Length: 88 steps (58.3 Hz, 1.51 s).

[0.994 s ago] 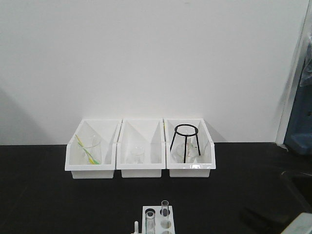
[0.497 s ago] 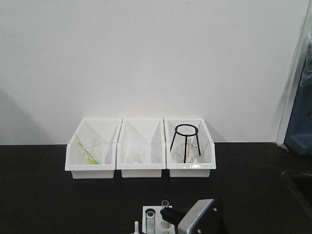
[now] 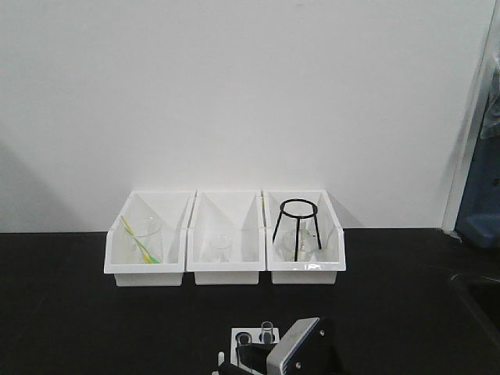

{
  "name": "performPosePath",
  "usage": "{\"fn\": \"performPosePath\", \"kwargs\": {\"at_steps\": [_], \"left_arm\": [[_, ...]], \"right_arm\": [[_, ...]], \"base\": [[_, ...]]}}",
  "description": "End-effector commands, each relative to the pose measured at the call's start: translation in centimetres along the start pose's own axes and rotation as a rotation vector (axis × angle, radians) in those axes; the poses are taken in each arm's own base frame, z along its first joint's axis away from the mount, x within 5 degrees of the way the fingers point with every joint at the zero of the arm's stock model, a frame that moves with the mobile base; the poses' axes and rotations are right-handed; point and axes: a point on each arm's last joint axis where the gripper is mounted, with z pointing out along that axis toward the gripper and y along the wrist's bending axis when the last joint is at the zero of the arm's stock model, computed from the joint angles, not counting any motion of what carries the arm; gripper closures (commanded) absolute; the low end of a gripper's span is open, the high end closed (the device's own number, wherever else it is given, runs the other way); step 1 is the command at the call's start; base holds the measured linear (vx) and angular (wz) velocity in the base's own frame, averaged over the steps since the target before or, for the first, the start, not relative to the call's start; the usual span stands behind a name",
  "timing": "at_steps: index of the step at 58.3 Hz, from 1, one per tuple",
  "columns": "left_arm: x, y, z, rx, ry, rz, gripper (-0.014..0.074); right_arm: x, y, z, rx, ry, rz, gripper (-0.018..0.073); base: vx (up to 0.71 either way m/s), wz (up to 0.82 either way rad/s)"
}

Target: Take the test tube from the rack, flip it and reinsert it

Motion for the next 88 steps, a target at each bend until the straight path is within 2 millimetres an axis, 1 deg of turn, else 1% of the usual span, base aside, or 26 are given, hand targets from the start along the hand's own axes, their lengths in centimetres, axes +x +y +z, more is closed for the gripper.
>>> {"fn": "performPosePath", "kwargs": {"at_steps": [1, 8, 13, 20, 30, 35, 38, 40, 43, 45, 51, 53, 55, 57, 61, 64, 67, 69, 70, 71, 74, 76, 78, 80, 84, 88], "left_arm": [[-0.9, -0.1, -0.1, 0.013, -0.091, -0.013, 0.0602], [-0.9, -0.1, -0.1, 0.013, -0.091, -0.013, 0.0602], [-0.9, -0.1, -0.1, 0.013, -0.091, -0.013, 0.0602], [-0.9, -0.1, -0.1, 0.013, -0.091, -0.013, 0.0602], [-0.9, -0.1, -0.1, 0.013, -0.091, -0.013, 0.0602], [-0.9, -0.1, -0.1, 0.013, -0.091, -0.013, 0.0602], [-0.9, -0.1, -0.1, 0.013, -0.091, -0.013, 0.0602], [-0.9, -0.1, -0.1, 0.013, -0.091, -0.013, 0.0602], [-0.9, -0.1, -0.1, 0.013, -0.091, -0.013, 0.0602], [-0.9, -0.1, -0.1, 0.013, -0.091, -0.013, 0.0602], [-0.9, -0.1, -0.1, 0.013, -0.091, -0.013, 0.0602], [-0.9, -0.1, -0.1, 0.013, -0.091, -0.013, 0.0602], [-0.9, -0.1, -0.1, 0.013, -0.091, -0.013, 0.0602], [-0.9, -0.1, -0.1, 0.013, -0.091, -0.013, 0.0602], [-0.9, -0.1, -0.1, 0.013, -0.091, -0.013, 0.0602], [-0.9, -0.1, -0.1, 0.013, -0.091, -0.013, 0.0602], [-0.9, -0.1, -0.1, 0.013, -0.091, -0.013, 0.0602], [-0.9, -0.1, -0.1, 0.013, -0.091, -0.013, 0.0602], [-0.9, -0.1, -0.1, 0.013, -0.091, -0.013, 0.0602], [-0.9, -0.1, -0.1, 0.013, -0.091, -0.013, 0.0602], [-0.9, -0.1, -0.1, 0.013, -0.091, -0.013, 0.0602], [-0.9, -0.1, -0.1, 0.013, -0.091, -0.013, 0.0602], [-0.9, -0.1, -0.1, 0.013, -0.091, -0.013, 0.0602], [-0.9, -0.1, -0.1, 0.013, -0.091, -0.013, 0.0602], [-0.9, -0.1, -0.1, 0.013, -0.091, -0.013, 0.0602], [-0.9, -0.1, -0.1, 0.013, -0.091, -0.013, 0.0602]], "right_arm": [[-2.9, 0.0, -0.2, -0.009, -0.162, -0.020, 0.0576], [-3.5, 0.0, -0.5, -0.006, -0.174, -0.026, 0.0575], [-4.9, 0.1, -1.2, 0.005, -0.206, -0.030, 0.0574], [-9.1, -0.1, -2.9, 0.047, -0.258, -0.023, 0.0573], [-18.0, -0.8, -6.4, 0.176, -0.317, -0.047, 0.0573], [-21.1, -1.1, -8.1, 0.242, -0.314, -0.062, 0.0573], [-22.4, -1.2, -8.9, 0.275, -0.304, -0.095, 0.0573], [-23.1, -1.3, -9.3, 0.298, -0.286, -0.167, 0.0573], [-23.8, -1.3, -9.6, 0.335, -0.242, -0.377, 0.0573], [-24.0, -1.3, -9.8, 0.359, -0.191, -0.585, 0.0573], [-23.4, -1.3, -9.7, 0.388, 0.011, -1.331, 0.0569], [-23.0, -1.4, -9.7, 0.386, 0.081, -1.520, 0.0568], [-22.7, -1.5, -9.6, 0.382, 0.126, -1.643, 0.0566], [-22.6, -1.6, -9.6, 0.380, 0.144, -1.684, 0.0565], [-22.6, -1.6, -9.6, 0.383, 0.128, -1.607, 0.0563], [-22.7, -1.6, -9.7, 0.391, 0.088, -1.418, 0.0562], [-23.1, -1.7, -9.9, 0.406, 0.013, -1.060, 0.0561], [-23.5, -1.9, -10.1, 0.415, -0.059, -0.681, 0.0561], [-23.6, -2.0, -10.2, 0.418, -0.075, -0.556, 0.0561], [-23.8, -2.2, -10.3, 0.419, -0.104, -0.382, 0.0561], [-23.9, -2.8, -10.6, 0.426, -0.147, -0.055, 0.0561], [-23.8, -3.2, -10.6, 0.426, -0.174, 0.101, 0.0561], [-23.5, -3.5, -10.6, 0.426, -0.186, 0.201, 0.0561], [-23.3, -3.6, -10.4, 0.423, -0.192, 0.241, 0.0561], [-22.6, -3.6, -9.9, 0.410, -0.183, 0.188, 0.0561], [-21.3, -3.3, -9.4, 0.375, -0.191, 0.147, 0.0561]], "base": [[0.00, 0.00], [0.00, 0.00], [0.00, 0.00], [0.00, 0.00], [0.00, 0.00], [0.00, 0.00], [0.00, 0.00], [0.00, 0.00], [0.00, 0.00], [0.00, 0.00], [0.00, 0.00], [0.00, 0.00], [0.00, 0.00], [0.00, 0.00], [0.00, 0.00], [0.00, 0.00], [0.00, 0.00], [0.00, 0.00], [0.00, 0.00], [0.00, 0.00], [0.00, 0.00], [0.00, 0.00], [0.00, 0.00], [0.00, 0.00], [0.00, 0.00], [0.00, 0.00]]}}
